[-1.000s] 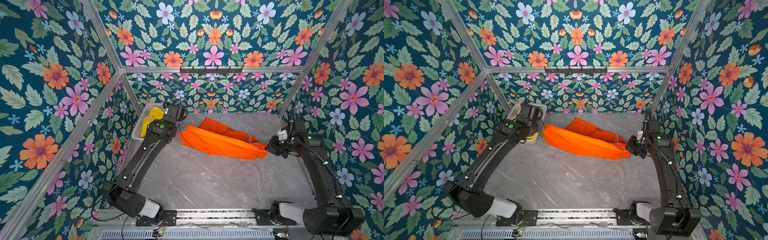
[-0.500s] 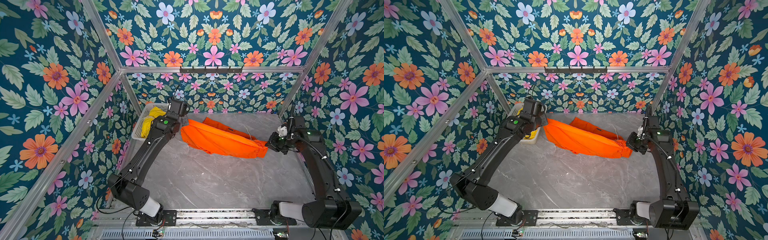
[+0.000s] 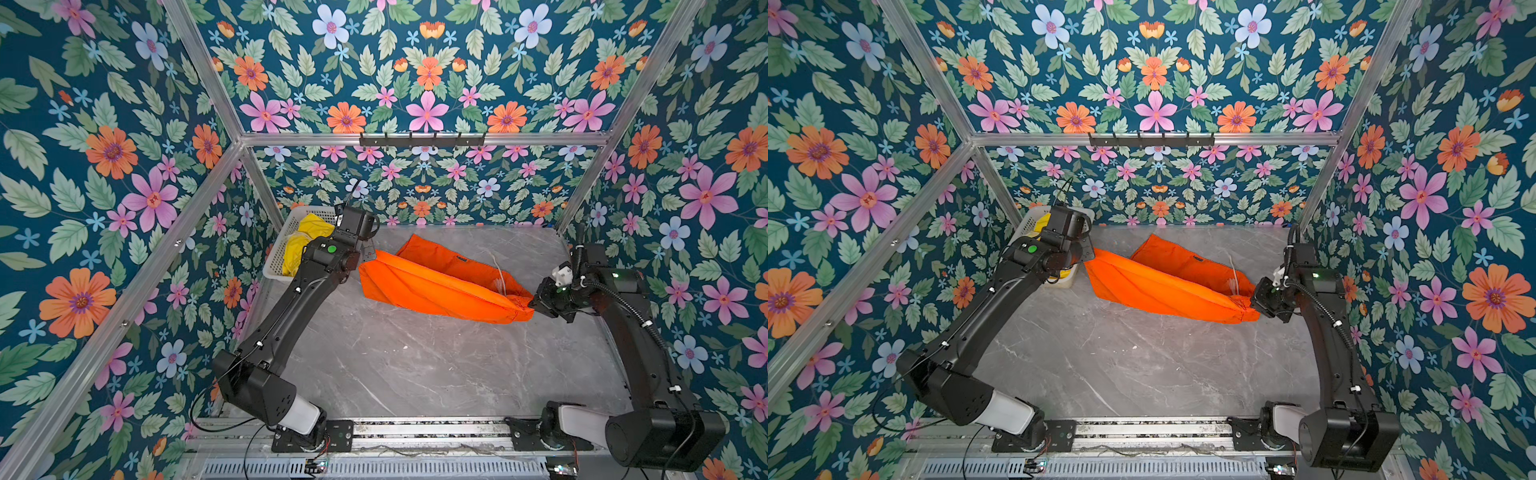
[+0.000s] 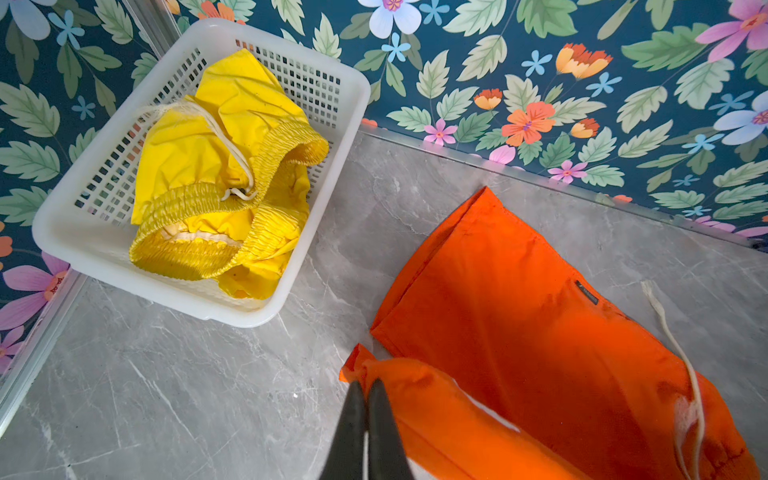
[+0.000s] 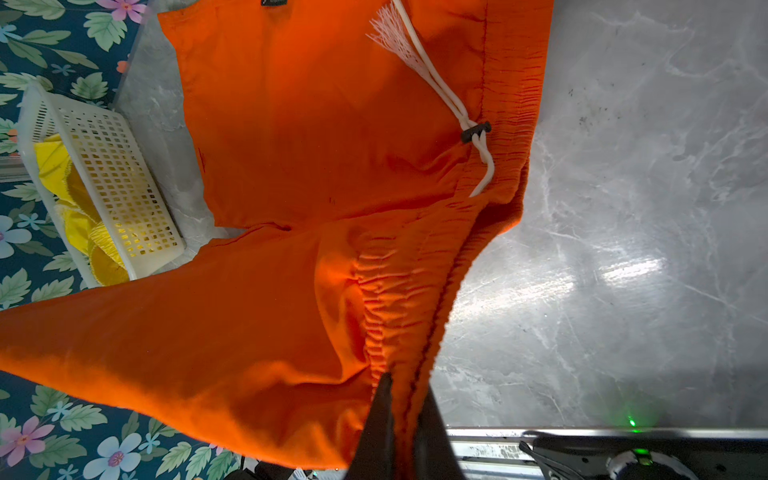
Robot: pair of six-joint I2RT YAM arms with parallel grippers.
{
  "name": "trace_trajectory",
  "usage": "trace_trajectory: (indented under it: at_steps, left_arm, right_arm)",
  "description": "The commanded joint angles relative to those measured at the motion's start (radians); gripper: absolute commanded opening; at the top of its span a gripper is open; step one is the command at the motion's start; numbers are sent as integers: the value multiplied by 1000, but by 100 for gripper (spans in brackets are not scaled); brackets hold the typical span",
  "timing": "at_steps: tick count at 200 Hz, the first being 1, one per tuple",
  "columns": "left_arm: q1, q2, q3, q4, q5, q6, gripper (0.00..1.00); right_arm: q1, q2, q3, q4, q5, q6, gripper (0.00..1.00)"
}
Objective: Fold and stack the shorts
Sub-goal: 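Carry the near edge over the shorts toward the far edge with both grippers, then lower the folded edge onto the far edge and open both grippers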
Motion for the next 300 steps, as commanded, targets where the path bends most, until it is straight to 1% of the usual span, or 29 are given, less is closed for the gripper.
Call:
trace_trajectory:
  at_steps: [1, 25, 88, 135, 166, 228, 232, 258, 283, 300]
  left_arm:
    - [7, 31, 24, 38, -67, 35, 0]
    - [10, 92, 65, 76, -80, 72, 0]
    - [27, 260, 130, 180, -45, 116, 0]
    - [30, 375, 231, 254, -41, 141, 0]
    - [36, 452, 301, 279, -37, 154, 0]
    - [36, 631, 446, 297, 13, 149, 0]
    - [36, 643, 459, 296, 15, 148, 0]
    - [36, 721, 522, 298, 40, 147, 0]
    - [36, 780, 558, 312, 56, 144, 0]
    - [36, 817, 577, 320, 64, 142, 0]
  right_arm:
    - [-13, 21, -1, -4, 37, -20, 6]
    - [-36, 58, 12, 32, 33, -21, 6]
    - [-93, 174, 18, 99, 3, -42, 6]
    - [-111, 270, 49, 151, -29, -40, 6]
    - [-119, 322, 85, 169, -35, -33, 6]
    - [-127, 412, 127, 198, -50, -14, 7]
    - [-127, 448, 129, 199, -50, -12, 7]
    - [-133, 491, 148, 198, -43, 0, 7]
    - [-146, 521, 137, 210, -54, 25, 8]
    - [-153, 534, 115, 229, -71, 43, 11]
